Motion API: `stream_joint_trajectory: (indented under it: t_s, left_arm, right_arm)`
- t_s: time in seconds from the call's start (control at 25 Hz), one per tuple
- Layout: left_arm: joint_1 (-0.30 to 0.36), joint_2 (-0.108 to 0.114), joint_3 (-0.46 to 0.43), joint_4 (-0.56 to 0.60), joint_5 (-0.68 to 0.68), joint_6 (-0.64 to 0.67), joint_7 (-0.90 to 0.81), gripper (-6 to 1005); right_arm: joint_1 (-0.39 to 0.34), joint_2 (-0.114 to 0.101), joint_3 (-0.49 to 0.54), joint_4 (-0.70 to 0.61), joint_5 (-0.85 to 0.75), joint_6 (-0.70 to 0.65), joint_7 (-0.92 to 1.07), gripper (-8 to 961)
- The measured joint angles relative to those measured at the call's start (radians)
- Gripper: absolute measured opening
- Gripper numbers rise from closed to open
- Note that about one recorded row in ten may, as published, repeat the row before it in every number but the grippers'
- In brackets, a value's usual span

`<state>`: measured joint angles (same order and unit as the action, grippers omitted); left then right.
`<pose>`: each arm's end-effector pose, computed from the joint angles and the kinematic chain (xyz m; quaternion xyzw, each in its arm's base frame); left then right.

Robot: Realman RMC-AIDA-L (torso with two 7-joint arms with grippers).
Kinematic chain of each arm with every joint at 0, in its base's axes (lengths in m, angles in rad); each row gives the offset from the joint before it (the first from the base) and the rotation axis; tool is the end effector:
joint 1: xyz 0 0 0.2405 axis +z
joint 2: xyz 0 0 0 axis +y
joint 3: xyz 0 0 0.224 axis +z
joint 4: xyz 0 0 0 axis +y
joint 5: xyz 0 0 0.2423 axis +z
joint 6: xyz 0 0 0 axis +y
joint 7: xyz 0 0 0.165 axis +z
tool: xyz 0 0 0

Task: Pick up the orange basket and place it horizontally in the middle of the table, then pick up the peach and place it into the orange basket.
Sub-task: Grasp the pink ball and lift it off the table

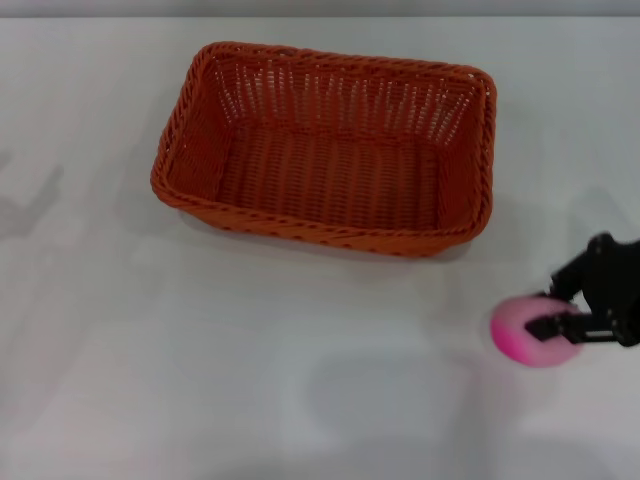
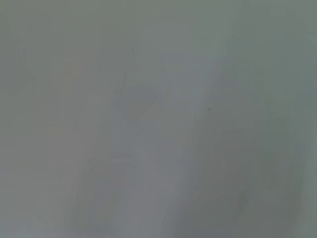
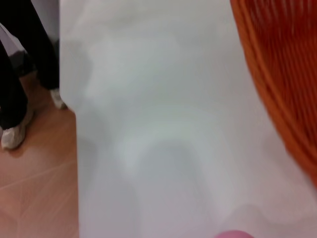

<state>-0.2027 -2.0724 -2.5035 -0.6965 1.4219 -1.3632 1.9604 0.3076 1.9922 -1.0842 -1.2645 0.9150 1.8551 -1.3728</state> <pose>-0.3412 0.3200 0.0927 -0.7805 -0.2708 -0.3510 0.4407 0.2518 0.2879 0.0531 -0.9781 0.2042 -0.0404 0.0017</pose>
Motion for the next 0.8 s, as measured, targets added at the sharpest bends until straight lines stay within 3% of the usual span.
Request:
stream_joint_trajectory:
  t_s: [0.24,0.52,0.64,0.8]
  left_arm:
    - [0.003,0.000,0.000,-0.004,0.000,-0.001,0.000,786]
    - [0.005,0.000,0.000,-0.008,-0.002,-0.001,0.000,786]
    - [0.005,0.000,0.000,-0.009,-0.002,-0.001,0.002,785]
    - [0.004,0.000,-0.002,-0.008,-0.009,0.000,0.014,785]
  right_arm:
    - [-0.008,-0.014,-0.032,-0.066,0.119,0.023,0.001,227]
    - [0.019,-0.045,-0.130,-0.095,0.297,0.039,0.003,172]
    - [0.047,-0.033,-0.132,-0.092,0.319,0.036,-0.001,144]
    - [0.108,0.005,-0.124,-0.049,0.321,0.023,-0.021,114]
